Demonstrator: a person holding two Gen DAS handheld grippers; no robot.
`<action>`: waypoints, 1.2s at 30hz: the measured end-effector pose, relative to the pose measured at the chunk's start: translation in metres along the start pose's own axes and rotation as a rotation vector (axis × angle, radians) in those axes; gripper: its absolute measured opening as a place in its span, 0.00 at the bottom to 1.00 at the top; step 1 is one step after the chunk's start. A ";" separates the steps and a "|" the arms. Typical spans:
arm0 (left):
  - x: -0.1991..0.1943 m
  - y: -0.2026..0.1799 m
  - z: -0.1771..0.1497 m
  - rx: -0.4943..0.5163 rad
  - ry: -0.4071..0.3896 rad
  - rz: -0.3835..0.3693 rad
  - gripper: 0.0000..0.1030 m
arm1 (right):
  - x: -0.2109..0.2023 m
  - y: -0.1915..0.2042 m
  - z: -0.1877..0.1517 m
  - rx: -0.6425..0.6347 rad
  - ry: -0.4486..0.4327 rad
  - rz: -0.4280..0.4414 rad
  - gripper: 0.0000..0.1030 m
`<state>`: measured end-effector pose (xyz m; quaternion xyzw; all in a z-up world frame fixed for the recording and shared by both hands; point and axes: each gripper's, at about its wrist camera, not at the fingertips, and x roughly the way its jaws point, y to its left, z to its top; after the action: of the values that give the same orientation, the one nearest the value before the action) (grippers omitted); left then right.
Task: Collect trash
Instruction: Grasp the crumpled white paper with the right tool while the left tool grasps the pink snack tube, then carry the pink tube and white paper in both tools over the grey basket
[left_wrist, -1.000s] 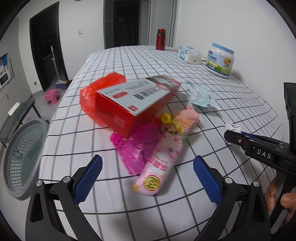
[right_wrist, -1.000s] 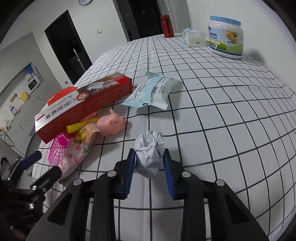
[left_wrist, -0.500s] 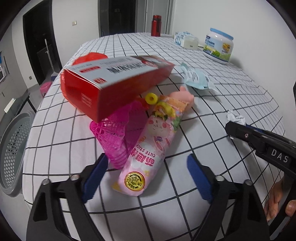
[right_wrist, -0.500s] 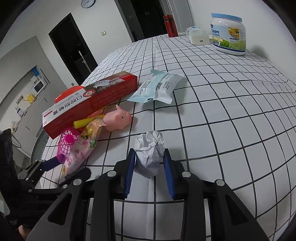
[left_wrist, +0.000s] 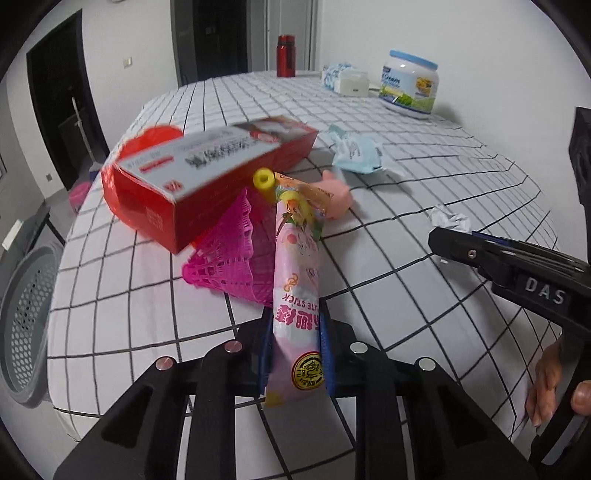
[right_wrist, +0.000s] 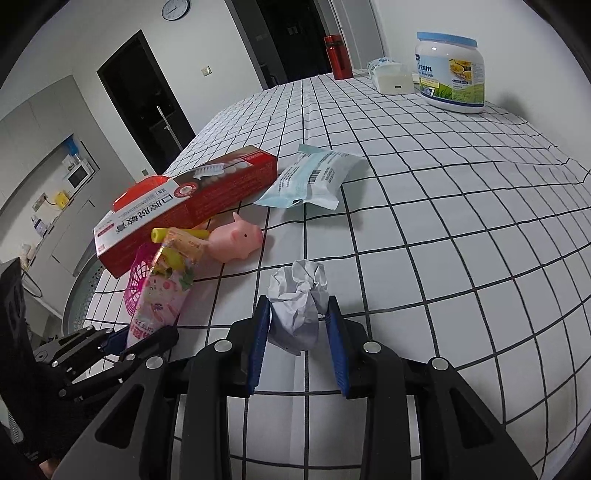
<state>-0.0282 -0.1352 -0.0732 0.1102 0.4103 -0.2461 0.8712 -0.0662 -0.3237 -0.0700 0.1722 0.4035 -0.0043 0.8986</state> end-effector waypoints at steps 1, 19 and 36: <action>-0.004 -0.001 0.000 0.007 -0.013 0.002 0.20 | -0.002 0.000 0.000 0.000 -0.003 -0.002 0.29; -0.092 0.055 0.020 -0.115 -0.231 0.070 0.19 | -0.045 0.054 0.017 -0.071 -0.090 0.039 0.29; -0.108 0.203 -0.015 -0.353 -0.180 0.322 0.19 | 0.022 0.227 0.036 -0.341 0.028 0.284 0.29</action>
<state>0.0086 0.0809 -0.0013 -0.0020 0.3449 -0.0375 0.9379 0.0084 -0.1186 0.0057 0.0729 0.3824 0.1929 0.9007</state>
